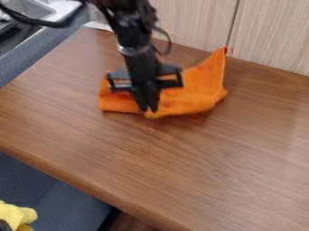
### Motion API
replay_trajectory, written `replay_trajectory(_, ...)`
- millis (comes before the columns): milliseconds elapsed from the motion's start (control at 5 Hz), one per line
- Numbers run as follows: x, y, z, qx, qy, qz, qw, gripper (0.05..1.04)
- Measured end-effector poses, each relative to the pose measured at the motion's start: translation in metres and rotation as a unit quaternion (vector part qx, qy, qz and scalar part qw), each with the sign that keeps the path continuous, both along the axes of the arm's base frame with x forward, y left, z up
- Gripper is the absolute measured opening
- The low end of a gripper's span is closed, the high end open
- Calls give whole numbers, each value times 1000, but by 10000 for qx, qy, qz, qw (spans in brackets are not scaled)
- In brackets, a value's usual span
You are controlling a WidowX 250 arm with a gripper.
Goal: Unfold the cloth from bottom to top
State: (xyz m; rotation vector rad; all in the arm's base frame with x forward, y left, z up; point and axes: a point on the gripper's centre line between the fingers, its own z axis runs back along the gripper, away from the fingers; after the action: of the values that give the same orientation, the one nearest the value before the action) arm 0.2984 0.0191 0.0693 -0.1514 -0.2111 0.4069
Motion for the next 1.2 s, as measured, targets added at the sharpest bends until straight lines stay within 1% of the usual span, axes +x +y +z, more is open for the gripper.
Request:
replay_trajectory(200, 13, 1, 17, -45, -188, 25, 9998, 67)
replay_trajectory(400, 39, 2, 39, -151, -534, 156, 9983, 67)
replay_trajectory(600, 73, 18, 37, -405, -584, 592, 9957, 67)
replay_trajectory(800, 91, 38, 21, -548, -485, 1095, 9913, 67)
replay_trajectory(1000, 96, 58, 2, -603, -333, 1622, 9844, 67)
replay_trajectory(1200, 97, 70, -10, -397, -288, 1994, 9787, 67)
